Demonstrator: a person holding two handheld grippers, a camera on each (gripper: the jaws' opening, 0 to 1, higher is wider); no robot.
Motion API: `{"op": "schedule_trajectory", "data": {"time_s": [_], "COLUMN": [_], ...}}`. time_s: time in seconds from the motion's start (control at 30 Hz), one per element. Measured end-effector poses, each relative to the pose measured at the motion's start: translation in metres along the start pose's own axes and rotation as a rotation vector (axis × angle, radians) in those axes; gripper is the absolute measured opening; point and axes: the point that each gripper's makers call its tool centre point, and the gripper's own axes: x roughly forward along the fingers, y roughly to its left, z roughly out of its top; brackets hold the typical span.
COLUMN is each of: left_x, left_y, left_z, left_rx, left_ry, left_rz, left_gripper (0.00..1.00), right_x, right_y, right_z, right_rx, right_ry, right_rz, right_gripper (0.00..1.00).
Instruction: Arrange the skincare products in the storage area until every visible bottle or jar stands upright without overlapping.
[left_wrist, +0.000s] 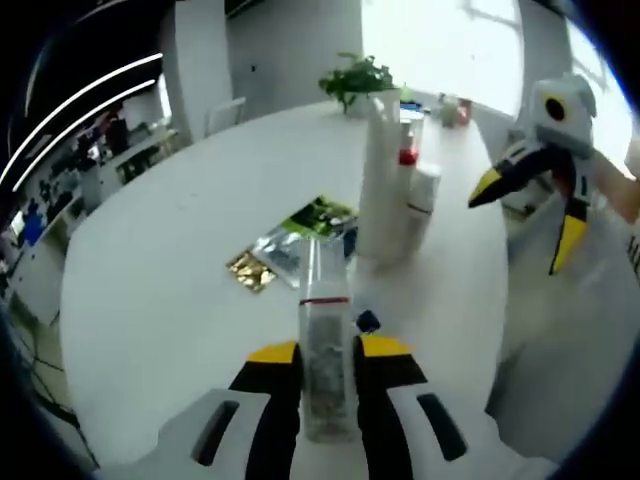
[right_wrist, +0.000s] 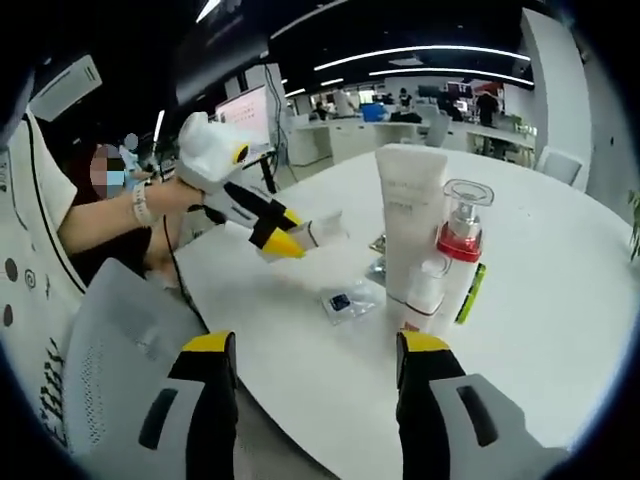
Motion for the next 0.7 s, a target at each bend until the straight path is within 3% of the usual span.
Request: {"op": "schedule_trajectory", "data": {"time_s": [0.33,0.7], "left_x": [-0.014,-0.021], "left_y": [-0.042,-0.070], "left_z": [0.021,0.035], "left_rx": [-0.016,-0.007], "left_ry": [-0.094,-0.153], "left_rz": [-0.074,-0.135], "left_gripper": [0.17,0.17], "right_x": [0.000,-0.003], "right_y": [0.005,0.004], "right_z": [0.003,0.026], "right_rx": [0.085,0.230], "right_ry": [-0.056,-0.202], "right_rz": [0.035,0.070], "right_gripper": [0.47,0.38]}}
